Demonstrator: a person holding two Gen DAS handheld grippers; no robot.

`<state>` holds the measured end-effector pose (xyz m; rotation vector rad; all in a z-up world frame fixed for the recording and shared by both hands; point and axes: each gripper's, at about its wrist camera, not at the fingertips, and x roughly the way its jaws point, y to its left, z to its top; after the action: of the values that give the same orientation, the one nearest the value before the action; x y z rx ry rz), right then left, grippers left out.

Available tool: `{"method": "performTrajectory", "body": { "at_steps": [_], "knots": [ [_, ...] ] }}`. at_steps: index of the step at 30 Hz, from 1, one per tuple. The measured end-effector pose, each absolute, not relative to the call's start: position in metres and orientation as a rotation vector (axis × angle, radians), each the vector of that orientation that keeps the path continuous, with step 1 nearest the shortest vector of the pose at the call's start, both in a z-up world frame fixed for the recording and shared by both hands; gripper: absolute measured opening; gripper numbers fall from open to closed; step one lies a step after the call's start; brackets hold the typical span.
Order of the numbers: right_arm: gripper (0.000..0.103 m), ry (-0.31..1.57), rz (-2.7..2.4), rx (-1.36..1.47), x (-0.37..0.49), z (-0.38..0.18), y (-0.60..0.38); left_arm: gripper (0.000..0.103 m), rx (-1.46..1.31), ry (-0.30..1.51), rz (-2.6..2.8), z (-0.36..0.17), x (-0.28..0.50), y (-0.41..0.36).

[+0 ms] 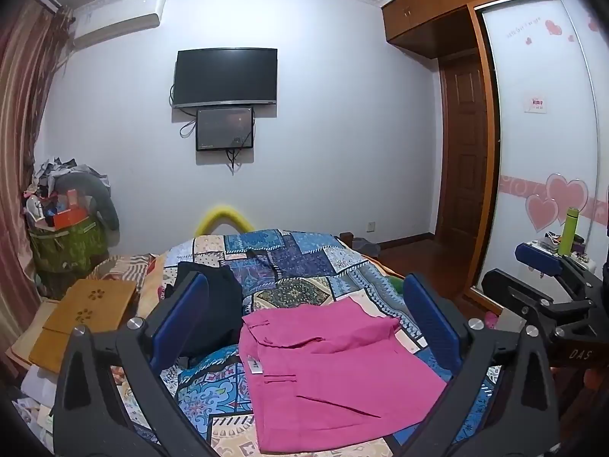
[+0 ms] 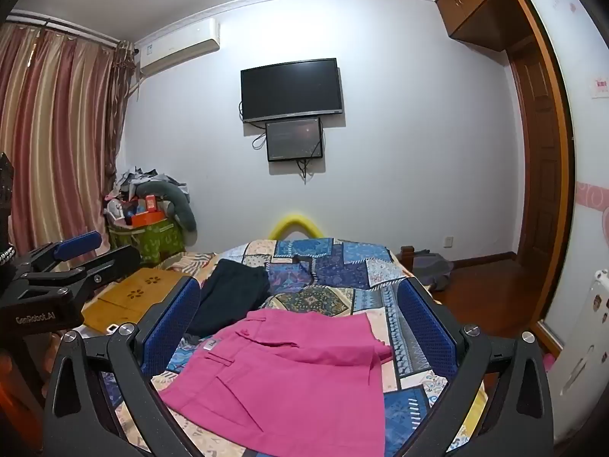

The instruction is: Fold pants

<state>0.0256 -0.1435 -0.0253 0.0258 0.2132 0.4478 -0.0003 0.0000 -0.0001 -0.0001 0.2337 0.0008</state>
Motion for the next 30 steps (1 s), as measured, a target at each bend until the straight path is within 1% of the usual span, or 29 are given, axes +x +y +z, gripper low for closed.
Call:
{"method": "performTrajectory", "body": {
  "at_steps": [6, 12, 30],
  "knots": [
    [0.103, 0.219, 0.448, 0.031, 0.026, -0.026, -0.144, 0.103, 0.009, 0.232, 0.013, 0.000, -0.002, -0.001],
    [0.103, 0.226, 0.450, 0.026, 0.025, -0.026, -0.142, 0.103, 0.003, 0.235, 0.007, -0.015, -0.002, -0.002],
    [0.103, 0.237, 0.447, 0.029, 0.027, -0.033, -0.141, 0.103, 0.001, 0.254, 0.007, -0.011, 0.001, 0.000]
  ]
}}
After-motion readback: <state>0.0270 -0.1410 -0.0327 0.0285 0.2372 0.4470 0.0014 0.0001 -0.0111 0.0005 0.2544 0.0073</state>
